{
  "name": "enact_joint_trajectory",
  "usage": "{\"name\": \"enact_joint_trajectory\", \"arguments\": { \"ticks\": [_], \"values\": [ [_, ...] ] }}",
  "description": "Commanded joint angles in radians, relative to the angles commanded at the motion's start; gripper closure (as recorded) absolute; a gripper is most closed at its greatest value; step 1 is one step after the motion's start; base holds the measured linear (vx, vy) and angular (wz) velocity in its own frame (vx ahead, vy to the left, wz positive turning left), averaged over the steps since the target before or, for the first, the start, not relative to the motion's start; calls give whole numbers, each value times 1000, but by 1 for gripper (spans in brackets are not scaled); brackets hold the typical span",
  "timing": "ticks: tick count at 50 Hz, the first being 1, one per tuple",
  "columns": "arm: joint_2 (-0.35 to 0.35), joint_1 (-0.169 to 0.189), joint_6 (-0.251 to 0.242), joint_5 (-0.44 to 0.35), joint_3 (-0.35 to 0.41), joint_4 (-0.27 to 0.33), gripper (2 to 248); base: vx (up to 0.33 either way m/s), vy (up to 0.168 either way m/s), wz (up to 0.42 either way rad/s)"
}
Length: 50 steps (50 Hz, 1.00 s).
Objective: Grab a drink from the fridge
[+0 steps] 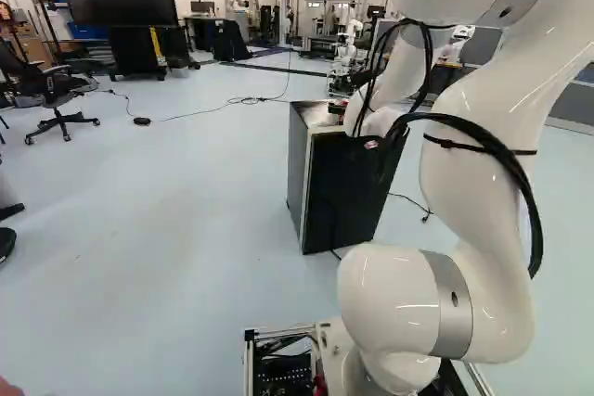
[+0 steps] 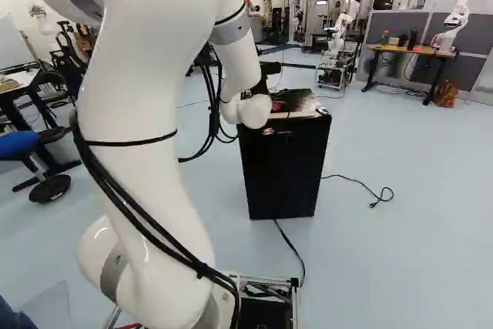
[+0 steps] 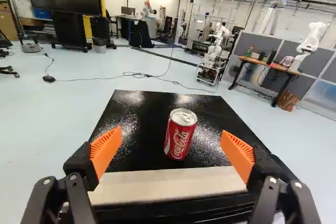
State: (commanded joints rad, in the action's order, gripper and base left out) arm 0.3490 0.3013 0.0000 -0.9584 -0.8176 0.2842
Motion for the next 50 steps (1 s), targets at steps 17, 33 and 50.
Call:
{"name": "enact_joint_trajectory", "arguments": {
  "ticks": [17,33,50],
  "values": [
    [88,5,0,-26,-67,-44,3,0,0,0],
    [165,-2,0,-27,-126,-45,3,0,0,0],
    [246,-9,0,-27,-209,-45,3,0,0,0]
  ]
}}
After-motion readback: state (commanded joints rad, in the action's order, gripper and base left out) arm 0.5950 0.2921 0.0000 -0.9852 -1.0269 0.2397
